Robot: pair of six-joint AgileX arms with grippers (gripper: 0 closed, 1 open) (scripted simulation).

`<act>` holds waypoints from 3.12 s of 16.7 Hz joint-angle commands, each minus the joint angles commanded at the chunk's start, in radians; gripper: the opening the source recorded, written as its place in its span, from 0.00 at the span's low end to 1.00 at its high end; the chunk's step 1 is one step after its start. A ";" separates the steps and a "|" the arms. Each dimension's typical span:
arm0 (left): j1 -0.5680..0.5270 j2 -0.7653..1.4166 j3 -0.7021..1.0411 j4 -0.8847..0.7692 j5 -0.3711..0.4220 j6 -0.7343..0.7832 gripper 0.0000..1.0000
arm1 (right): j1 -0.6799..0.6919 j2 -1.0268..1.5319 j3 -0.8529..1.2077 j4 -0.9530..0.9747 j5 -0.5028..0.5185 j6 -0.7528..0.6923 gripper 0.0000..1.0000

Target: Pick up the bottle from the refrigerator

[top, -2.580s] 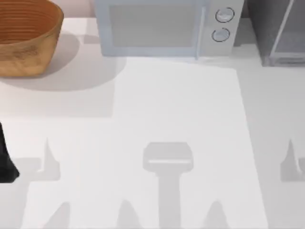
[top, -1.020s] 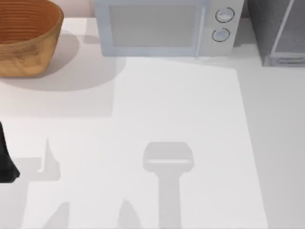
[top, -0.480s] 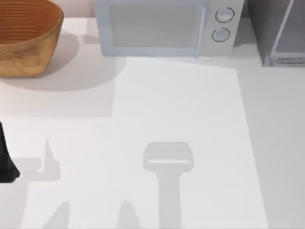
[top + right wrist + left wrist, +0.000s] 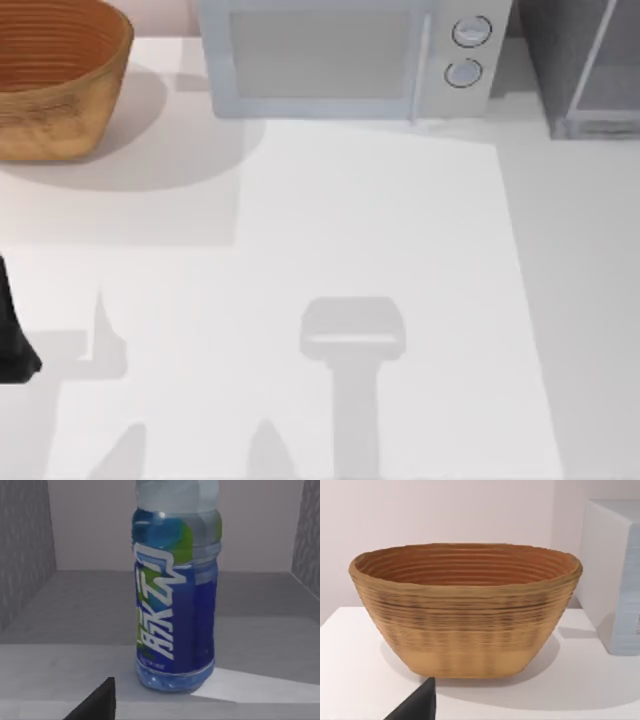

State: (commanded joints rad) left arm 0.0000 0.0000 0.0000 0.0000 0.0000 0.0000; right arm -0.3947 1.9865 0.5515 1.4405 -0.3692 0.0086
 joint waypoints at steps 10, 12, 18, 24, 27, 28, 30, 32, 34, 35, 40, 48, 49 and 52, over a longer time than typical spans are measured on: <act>0.000 0.000 0.000 0.000 0.000 0.000 1.00 | 0.143 0.154 0.345 -0.195 0.152 -0.011 1.00; 0.000 0.000 0.000 0.000 0.000 0.000 1.00 | 0.139 0.149 0.341 -0.192 0.150 -0.010 1.00; 0.000 0.000 0.000 0.000 0.000 0.000 1.00 | 0.158 0.235 0.507 -0.271 0.168 -0.011 1.00; 0.000 0.000 0.000 0.000 0.000 0.000 1.00 | 0.174 0.292 0.627 -0.340 0.185 -0.012 1.00; 0.000 0.000 0.000 0.000 0.000 0.000 1.00 | 0.174 0.292 0.627 -0.340 0.185 -0.012 0.92; 0.000 0.000 0.000 0.000 0.000 0.000 1.00 | 0.174 0.292 0.627 -0.340 0.185 -0.012 0.85; 0.000 0.000 0.000 0.000 0.000 0.000 1.00 | 0.174 0.292 0.627 -0.340 0.185 -0.012 0.70; 0.000 0.000 0.000 0.000 0.000 0.000 1.00 | 0.174 0.292 0.627 -0.340 0.185 -0.012 0.55; 0.000 0.000 0.000 0.000 0.000 0.000 1.00 | 0.174 0.292 0.627 -0.340 0.185 -0.012 0.40; 0.000 0.000 0.000 0.000 0.000 0.000 1.00 | 0.174 0.292 0.627 -0.340 0.185 -0.012 0.32; 0.000 0.000 0.000 0.000 0.000 0.000 1.00 | 0.174 0.292 0.627 -0.340 0.185 -0.012 0.00; 0.000 0.000 0.000 0.000 0.000 0.000 1.00 | 0.171 0.291 0.627 -0.340 0.185 -0.011 0.00; 0.000 0.000 0.000 0.000 0.000 0.000 1.00 | 0.171 0.287 0.628 -0.343 0.185 -0.011 0.00; 0.000 0.000 0.000 0.000 0.000 0.000 1.00 | 0.172 0.241 0.634 -0.389 0.184 -0.011 0.00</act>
State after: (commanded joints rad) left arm 0.0000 0.0000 0.0000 0.0000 0.0000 0.0000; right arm -0.2232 2.2279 1.1858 1.0511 -0.1851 -0.0027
